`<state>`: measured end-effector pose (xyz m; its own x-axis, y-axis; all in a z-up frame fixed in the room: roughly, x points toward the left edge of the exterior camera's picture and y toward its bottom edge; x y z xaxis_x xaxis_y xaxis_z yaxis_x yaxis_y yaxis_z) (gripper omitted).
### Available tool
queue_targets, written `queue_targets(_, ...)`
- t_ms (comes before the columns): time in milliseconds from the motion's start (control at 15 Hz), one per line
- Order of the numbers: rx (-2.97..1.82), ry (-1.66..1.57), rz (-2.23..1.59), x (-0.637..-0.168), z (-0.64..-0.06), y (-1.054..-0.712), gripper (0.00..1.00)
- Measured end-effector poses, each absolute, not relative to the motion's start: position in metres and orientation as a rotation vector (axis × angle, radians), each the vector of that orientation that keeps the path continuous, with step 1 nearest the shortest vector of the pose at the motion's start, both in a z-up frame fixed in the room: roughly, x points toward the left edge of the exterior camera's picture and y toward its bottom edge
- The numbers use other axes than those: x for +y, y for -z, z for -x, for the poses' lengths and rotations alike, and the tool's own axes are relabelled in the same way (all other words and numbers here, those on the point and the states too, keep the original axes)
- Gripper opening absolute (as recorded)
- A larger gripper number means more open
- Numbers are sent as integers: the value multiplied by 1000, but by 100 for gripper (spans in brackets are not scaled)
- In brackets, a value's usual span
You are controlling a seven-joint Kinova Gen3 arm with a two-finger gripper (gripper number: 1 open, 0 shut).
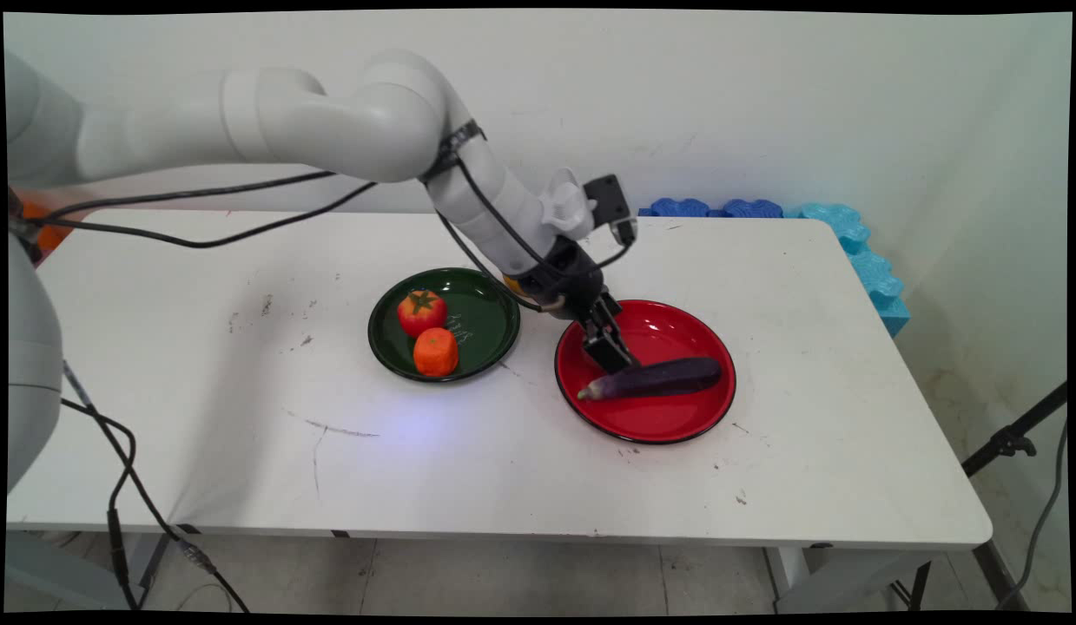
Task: Pick up the eggplant from the red plate
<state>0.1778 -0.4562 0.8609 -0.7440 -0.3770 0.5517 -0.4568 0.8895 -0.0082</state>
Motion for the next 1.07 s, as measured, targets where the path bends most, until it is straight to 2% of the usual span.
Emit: queue_targets(1067,-2520,-147,-611,-486,-143,-813,100)
